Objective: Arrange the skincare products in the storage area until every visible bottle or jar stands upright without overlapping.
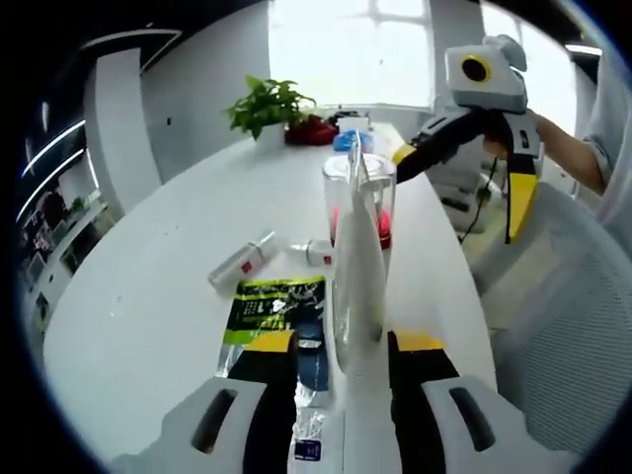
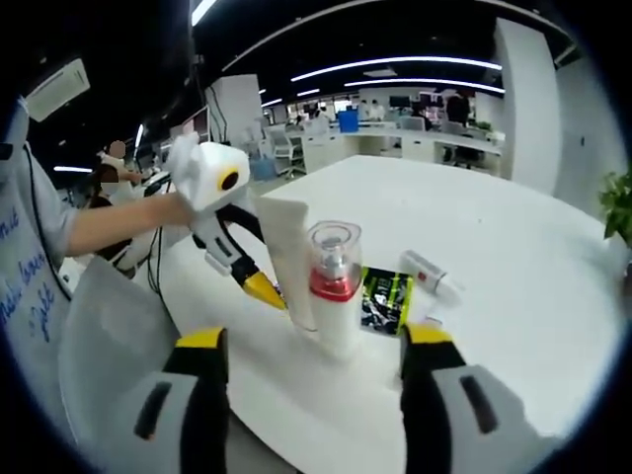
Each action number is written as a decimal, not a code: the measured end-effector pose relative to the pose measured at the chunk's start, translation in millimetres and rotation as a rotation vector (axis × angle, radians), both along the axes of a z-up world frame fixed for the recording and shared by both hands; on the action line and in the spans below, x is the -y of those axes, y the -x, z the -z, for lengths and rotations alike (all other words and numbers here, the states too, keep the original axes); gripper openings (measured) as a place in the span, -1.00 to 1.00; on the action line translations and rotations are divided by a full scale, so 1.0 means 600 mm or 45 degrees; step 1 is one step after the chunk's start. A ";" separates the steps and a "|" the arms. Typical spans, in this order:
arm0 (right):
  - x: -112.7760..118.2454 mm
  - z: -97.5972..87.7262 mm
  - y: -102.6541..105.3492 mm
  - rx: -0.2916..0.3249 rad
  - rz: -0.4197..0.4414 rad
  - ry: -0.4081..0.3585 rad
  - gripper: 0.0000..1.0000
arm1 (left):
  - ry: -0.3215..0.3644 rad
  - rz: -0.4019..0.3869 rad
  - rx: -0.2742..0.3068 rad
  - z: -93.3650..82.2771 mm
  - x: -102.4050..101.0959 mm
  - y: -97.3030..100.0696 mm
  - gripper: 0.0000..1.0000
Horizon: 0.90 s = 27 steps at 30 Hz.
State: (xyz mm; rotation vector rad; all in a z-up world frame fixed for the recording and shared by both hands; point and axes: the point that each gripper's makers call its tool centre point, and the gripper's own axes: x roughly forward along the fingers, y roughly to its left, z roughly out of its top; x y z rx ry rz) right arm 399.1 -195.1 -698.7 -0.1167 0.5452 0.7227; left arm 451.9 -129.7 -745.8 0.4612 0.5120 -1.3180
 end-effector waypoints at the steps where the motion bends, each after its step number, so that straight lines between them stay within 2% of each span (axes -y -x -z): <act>1: -0.001 0.000 -0.001 0.004 0.000 0.007 0.45 | -0.001 -0.009 0.000 -0.001 -0.004 0.000 -0.33; 3: -0.002 -0.001 -0.001 0.006 -0.004 0.018 0.46 | -0.004 -0.020 -0.018 -0.001 -0.009 0.002 -0.34; 11: -0.002 -0.006 -0.003 0.024 0.007 0.025 0.49 | -0.025 -0.077 0.011 -0.012 -0.034 0.005 -0.25; 19: 0.001 -0.015 -0.002 0.048 0.021 0.026 0.51 | -0.029 -0.184 0.032 -0.029 -0.063 0.003 -0.15; 27: 0.008 -0.019 0.001 0.063 0.031 0.045 0.54 | -0.021 -0.231 0.055 -0.046 -0.079 0.013 -0.11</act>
